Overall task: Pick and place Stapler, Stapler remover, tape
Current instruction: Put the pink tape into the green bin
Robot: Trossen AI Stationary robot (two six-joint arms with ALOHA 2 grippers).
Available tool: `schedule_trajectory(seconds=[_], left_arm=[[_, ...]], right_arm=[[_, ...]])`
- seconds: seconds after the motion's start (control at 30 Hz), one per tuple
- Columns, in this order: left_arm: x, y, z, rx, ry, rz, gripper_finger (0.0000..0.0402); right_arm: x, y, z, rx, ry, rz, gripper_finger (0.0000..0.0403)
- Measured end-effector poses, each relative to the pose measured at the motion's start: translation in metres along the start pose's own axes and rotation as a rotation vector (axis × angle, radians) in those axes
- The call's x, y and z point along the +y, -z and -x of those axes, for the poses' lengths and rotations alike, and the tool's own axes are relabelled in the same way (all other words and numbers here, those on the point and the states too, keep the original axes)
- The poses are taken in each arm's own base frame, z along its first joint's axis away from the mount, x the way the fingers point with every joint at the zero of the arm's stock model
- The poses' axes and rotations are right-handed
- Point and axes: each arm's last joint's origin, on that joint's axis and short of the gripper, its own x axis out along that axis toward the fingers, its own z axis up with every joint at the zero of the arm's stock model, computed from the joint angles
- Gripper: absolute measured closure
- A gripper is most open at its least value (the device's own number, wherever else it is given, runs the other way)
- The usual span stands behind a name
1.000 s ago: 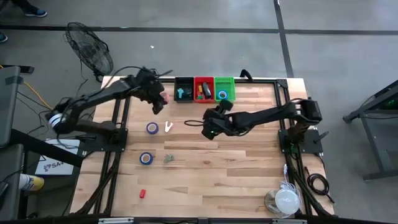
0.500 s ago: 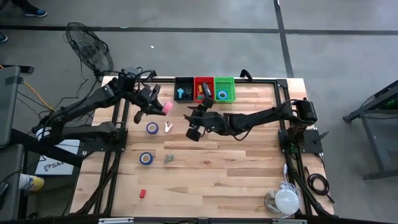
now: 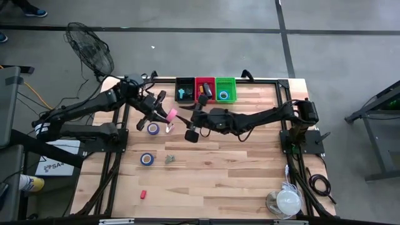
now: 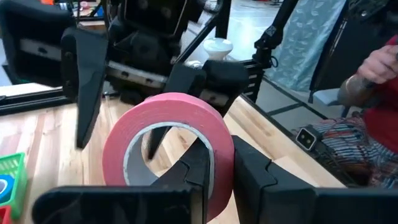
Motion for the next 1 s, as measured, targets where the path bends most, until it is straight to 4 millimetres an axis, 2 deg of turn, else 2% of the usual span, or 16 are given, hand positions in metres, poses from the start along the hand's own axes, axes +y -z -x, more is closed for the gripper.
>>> schedule_trajectory(seconds=[0.2, 0.5, 0.77, 1.0], left_arm=[[0.000, 0.000, -0.001, 0.006, -0.020, -0.001, 0.0367], [0.000, -0.003, -0.001, -0.020, -0.003, -0.015, 0.0367], [0.001, -0.007, -0.001, -0.051, 0.008, -0.035, 0.0367], [0.006, -0.004, -0.005, -0.042, 0.019, -0.009, 0.0364]], right_arm=[[0.000, -0.008, 0.000, -0.097, -0.071, -0.027, 0.0236], [-0.010, -0.006, -0.003, -0.102, -0.056, -0.037, 0.0247], [-0.014, -0.005, -0.005, -0.116, -0.087, -0.038, 0.0301], [-0.014, -0.005, -0.005, -0.112, -0.084, -0.031, 0.0366]])
